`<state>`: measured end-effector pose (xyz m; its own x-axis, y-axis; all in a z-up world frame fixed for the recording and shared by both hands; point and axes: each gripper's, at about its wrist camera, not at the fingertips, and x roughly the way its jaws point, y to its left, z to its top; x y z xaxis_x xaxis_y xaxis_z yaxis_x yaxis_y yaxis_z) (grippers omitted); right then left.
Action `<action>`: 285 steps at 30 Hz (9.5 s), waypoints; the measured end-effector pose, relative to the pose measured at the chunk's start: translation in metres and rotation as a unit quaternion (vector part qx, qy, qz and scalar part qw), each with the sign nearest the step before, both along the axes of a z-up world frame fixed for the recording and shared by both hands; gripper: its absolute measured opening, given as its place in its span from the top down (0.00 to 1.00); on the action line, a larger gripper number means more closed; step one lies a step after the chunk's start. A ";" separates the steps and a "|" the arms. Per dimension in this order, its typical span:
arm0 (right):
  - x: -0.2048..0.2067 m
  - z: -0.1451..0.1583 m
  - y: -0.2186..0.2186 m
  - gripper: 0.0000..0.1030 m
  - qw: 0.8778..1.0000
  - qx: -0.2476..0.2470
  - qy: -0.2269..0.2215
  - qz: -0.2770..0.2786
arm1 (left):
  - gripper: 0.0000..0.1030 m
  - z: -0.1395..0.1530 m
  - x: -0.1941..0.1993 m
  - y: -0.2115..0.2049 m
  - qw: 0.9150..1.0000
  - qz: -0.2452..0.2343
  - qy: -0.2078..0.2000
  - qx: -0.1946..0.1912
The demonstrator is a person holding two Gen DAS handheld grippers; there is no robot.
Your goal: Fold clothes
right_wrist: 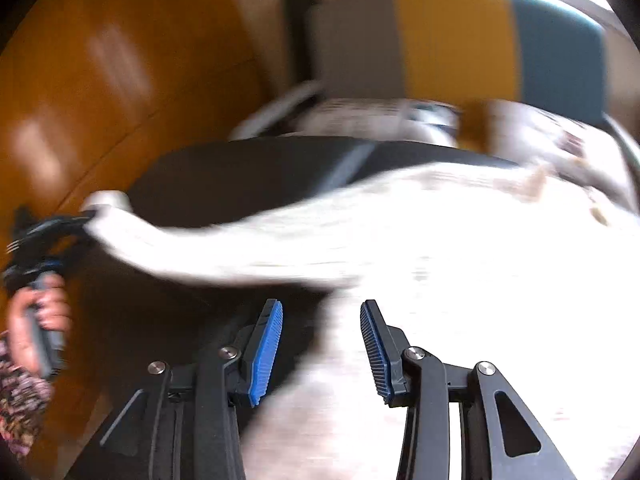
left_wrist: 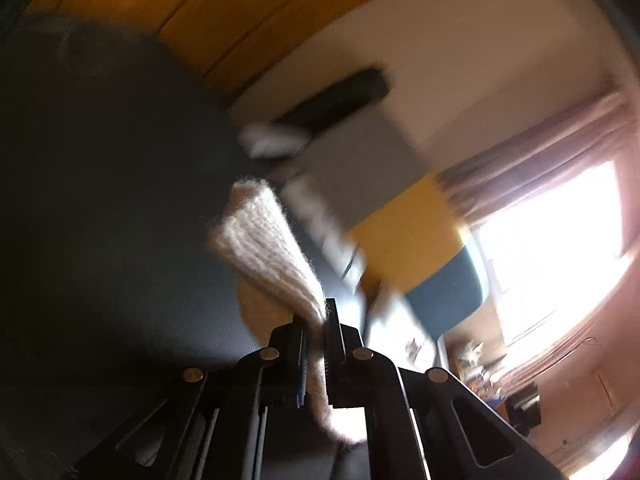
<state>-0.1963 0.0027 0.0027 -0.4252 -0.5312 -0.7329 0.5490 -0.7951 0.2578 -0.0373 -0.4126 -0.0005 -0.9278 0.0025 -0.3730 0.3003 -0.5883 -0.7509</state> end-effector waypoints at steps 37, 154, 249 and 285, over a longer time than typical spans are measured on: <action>-0.035 -0.033 0.086 0.64 0.987 0.150 0.010 -0.061 | 0.95 -0.095 0.003 -0.034 0.990 0.052 -0.132 0.023; -0.124 -0.080 0.247 0.95 0.957 -0.083 -0.042 -0.276 | 0.78 -0.035 -0.116 0.291 0.902 -0.190 -0.207 -0.327; -0.020 -0.074 0.328 0.94 0.922 -0.210 -0.102 -0.309 | 0.73 -0.048 -0.131 0.464 0.854 -0.407 -0.162 -0.280; 0.038 -0.087 0.360 0.80 0.942 -0.140 -0.058 -0.301 | 0.95 0.004 -0.207 0.537 0.868 -0.449 -0.107 -0.180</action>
<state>-0.1581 0.3629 -0.0848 -0.6362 -0.4002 -0.6596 -0.0234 -0.8446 0.5349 -0.2444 0.1243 0.0039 -0.5205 0.5368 -0.6640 -0.2915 -0.8427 -0.4527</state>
